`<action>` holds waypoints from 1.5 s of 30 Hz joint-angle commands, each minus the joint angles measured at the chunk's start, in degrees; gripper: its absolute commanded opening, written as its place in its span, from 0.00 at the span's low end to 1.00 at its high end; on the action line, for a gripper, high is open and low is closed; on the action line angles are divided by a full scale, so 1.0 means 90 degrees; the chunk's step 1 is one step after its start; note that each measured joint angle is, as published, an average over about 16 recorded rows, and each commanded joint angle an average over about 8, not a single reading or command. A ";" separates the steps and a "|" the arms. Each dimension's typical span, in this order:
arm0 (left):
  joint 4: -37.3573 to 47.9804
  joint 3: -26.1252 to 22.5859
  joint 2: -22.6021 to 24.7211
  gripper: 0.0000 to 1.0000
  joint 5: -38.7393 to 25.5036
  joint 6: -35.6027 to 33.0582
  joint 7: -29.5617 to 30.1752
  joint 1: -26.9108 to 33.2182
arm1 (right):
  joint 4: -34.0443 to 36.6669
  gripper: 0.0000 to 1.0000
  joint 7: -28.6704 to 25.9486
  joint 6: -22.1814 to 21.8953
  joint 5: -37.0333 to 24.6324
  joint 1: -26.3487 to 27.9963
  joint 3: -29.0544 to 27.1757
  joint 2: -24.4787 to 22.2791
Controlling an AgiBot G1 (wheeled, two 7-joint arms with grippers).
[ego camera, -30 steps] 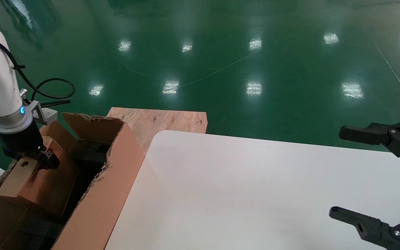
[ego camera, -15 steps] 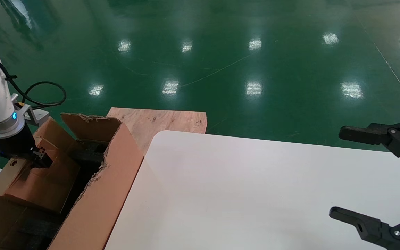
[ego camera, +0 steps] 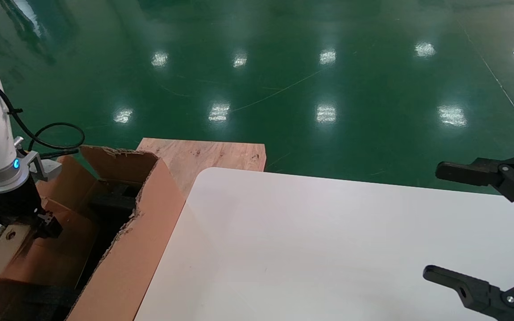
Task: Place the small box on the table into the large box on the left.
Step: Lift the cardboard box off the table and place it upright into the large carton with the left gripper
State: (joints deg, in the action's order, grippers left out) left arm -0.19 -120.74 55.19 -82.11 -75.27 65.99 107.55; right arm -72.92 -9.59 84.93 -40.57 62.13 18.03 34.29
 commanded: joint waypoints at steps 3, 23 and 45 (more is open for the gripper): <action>0.0007 -0.0015 -0.0009 0.00 -0.0021 -0.0087 0.0011 -0.0035 | 0.0000 1.00 0.0000 0.0000 0.0001 0.0000 0.0001 0.0000; 0.0044 -0.0005 -0.0064 1.00 -0.0018 0.0102 0.0038 -0.0054 | 0.0002 1.00 0.0002 -0.0003 0.0003 -0.0001 0.0002 -0.0002; 0.0050 -0.0018 -0.0044 1.00 -0.0031 0.0107 0.0040 -0.0042 | 0.0002 1.00 0.0002 -0.0003 0.0003 0.0000 0.0002 -0.0002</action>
State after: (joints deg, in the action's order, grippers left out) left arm 0.14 -120.84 55.08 -82.29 -74.20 66.22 107.50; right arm -72.90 -9.57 84.90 -40.54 62.13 18.05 34.28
